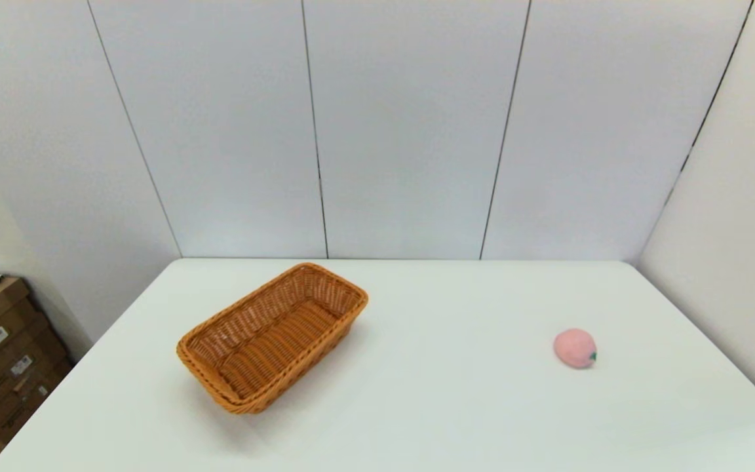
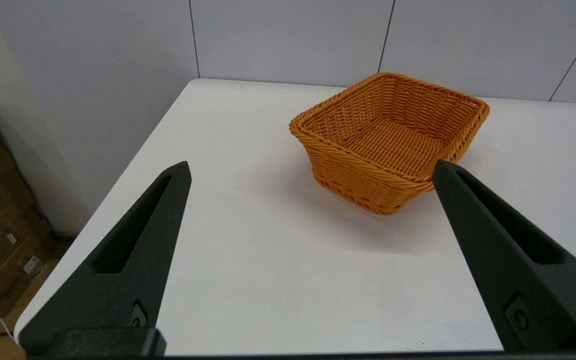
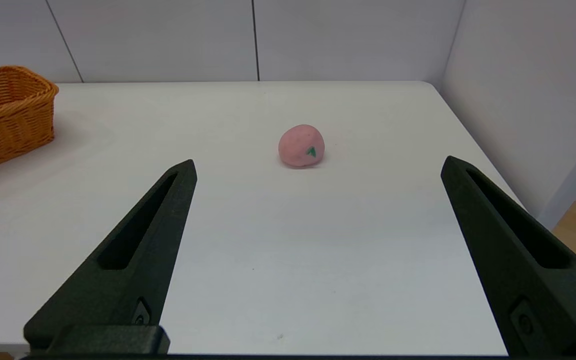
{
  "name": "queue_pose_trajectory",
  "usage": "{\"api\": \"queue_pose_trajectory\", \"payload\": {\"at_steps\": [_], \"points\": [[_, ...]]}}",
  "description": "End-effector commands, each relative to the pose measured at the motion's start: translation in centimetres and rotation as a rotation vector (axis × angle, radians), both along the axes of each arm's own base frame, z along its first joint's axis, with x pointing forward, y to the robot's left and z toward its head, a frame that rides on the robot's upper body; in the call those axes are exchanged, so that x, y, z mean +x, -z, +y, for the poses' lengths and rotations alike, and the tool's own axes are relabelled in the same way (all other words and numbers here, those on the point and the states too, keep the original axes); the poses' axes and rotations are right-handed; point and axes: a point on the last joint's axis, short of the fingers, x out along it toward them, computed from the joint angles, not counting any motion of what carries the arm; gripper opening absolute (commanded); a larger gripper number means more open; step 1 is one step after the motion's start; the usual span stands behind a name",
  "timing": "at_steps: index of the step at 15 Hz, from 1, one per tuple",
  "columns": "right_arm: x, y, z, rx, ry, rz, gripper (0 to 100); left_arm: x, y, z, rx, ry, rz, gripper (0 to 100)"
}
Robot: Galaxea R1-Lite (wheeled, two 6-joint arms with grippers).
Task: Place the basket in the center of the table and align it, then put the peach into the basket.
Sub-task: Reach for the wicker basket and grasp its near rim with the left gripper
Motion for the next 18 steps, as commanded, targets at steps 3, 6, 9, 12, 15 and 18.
{"api": "queue_pose_trajectory", "payload": {"at_steps": [3, 6, 9, 12, 15, 18], "points": [[0.0, 0.0, 0.0, 0.0, 0.0, 0.0, 100, 0.0, 0.0, 0.0, -0.001, -0.001, -0.001, 100], [0.0, 0.0, 0.0, -0.001, 0.0, 0.0, 100, -0.1, -0.4, 0.0, -0.003, -0.004, -0.021, 100], [0.0, 0.0, 0.0, -0.003, 0.002, 0.002, 100, -0.2, -7.8, 0.0, -0.178, -0.01, -0.018, 100], [0.0, 0.0, 0.0, -0.003, 0.002, 0.002, 100, 7.0, -11.5, 0.0, -0.359, -0.076, 0.306, 100], [0.0, 0.0, 0.0, -0.003, 0.002, 0.002, 100, 16.3, -10.2, -0.1, -0.49, -0.193, 0.646, 100], [0.0, 0.0, 0.0, -0.003, 0.002, 0.002, 100, 22.1, -7.2, -0.6, -0.58, -0.285, 0.87, 100]]}}
